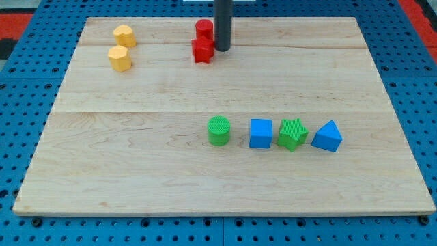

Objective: Move the red star to the left side slightly

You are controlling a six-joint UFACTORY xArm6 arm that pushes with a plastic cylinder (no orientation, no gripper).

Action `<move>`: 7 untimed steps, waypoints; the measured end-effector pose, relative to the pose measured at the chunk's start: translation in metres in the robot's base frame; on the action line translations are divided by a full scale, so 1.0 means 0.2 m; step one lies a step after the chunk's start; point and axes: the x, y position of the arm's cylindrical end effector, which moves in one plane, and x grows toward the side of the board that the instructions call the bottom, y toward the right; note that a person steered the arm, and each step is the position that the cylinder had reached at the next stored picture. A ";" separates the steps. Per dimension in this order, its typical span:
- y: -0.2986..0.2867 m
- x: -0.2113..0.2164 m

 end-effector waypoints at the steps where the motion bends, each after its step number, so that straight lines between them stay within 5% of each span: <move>1: -0.11 0.06; 5: -0.24 0.93; 7: 0.05 1.29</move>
